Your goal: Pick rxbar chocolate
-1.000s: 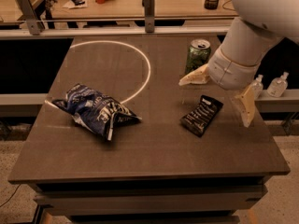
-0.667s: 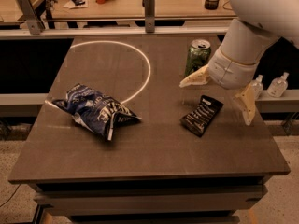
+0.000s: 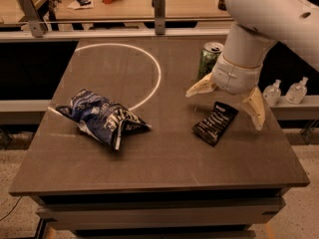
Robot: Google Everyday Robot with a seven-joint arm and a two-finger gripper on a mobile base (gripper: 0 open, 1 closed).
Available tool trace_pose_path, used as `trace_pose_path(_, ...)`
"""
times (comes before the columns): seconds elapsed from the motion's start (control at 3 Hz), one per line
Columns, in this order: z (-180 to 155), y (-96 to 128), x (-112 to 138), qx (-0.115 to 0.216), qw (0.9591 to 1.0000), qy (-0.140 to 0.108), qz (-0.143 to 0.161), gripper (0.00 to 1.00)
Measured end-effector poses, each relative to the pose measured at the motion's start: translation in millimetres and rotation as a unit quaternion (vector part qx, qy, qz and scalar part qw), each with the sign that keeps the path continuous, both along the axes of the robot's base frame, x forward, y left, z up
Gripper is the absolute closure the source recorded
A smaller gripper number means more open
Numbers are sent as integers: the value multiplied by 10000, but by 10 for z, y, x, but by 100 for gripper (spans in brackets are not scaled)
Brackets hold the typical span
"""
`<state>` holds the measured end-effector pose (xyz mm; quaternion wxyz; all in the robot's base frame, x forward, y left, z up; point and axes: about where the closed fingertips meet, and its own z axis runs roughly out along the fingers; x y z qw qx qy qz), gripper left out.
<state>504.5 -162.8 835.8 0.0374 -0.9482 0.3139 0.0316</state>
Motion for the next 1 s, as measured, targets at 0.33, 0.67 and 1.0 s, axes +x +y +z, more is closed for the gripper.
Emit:
trace_pose_path(0.33, -72, 26, 66, -40, 9999, 105, -53, 0)
trace_pose_path(0.67, -134, 31, 93, -14, 9998, 171, -107, 18)
trace_pose_path(1.0, -179, 1, 92, -4, 9995, 247, -177, 41)
